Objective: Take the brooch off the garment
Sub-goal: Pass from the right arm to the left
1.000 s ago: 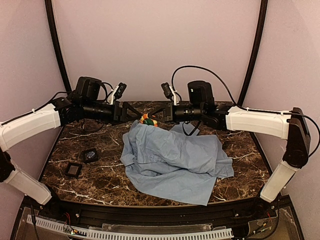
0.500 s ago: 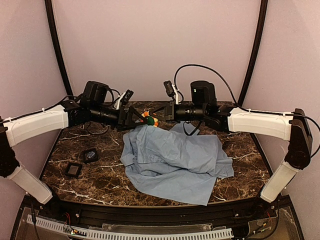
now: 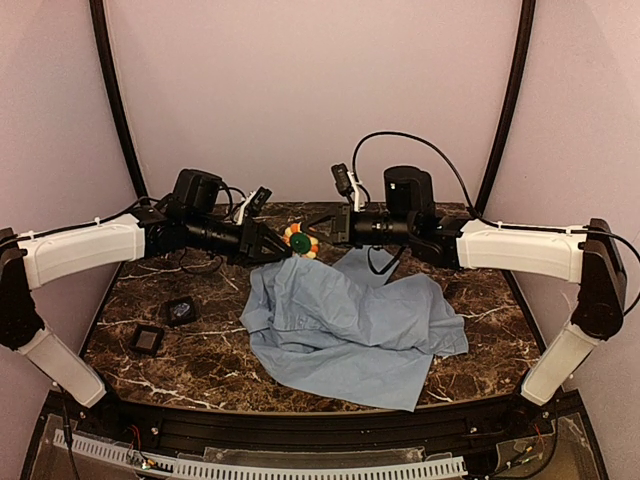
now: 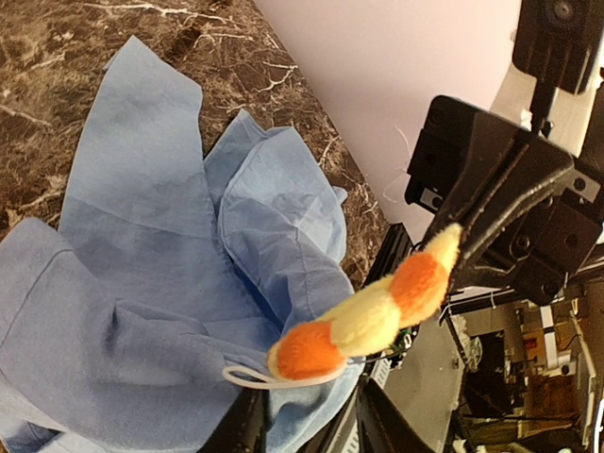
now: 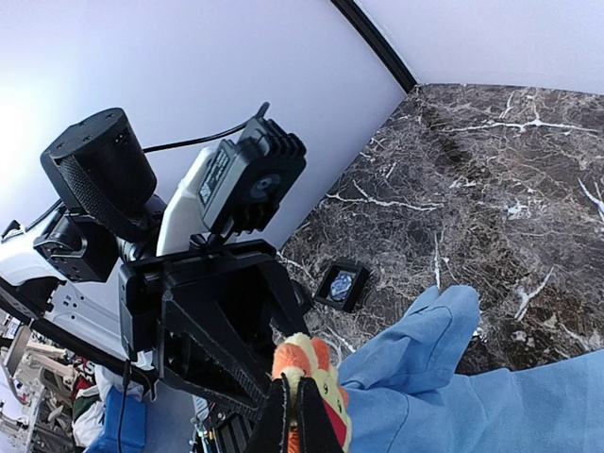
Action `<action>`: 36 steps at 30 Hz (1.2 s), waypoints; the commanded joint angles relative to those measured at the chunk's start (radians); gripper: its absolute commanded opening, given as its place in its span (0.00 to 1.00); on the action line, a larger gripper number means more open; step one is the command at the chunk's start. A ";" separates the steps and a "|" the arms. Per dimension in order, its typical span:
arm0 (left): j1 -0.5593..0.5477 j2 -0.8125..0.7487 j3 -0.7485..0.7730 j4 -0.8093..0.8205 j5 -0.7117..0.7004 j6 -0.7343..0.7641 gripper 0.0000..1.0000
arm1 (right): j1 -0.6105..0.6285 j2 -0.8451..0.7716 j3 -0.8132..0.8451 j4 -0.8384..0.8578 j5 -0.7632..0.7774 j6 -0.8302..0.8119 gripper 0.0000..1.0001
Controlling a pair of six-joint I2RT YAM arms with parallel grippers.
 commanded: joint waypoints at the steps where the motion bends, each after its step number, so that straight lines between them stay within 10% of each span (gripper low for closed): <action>1: 0.001 -0.007 -0.020 0.032 0.025 -0.010 0.24 | -0.007 -0.030 -0.015 0.043 0.028 0.001 0.00; 17: 0.001 0.009 -0.007 -0.001 -0.002 0.002 0.01 | -0.007 -0.059 -0.042 -0.048 0.092 -0.049 0.00; 36: -0.056 0.173 0.131 -0.179 0.118 0.182 0.01 | -0.012 -0.262 -0.047 -0.654 0.264 -0.124 0.72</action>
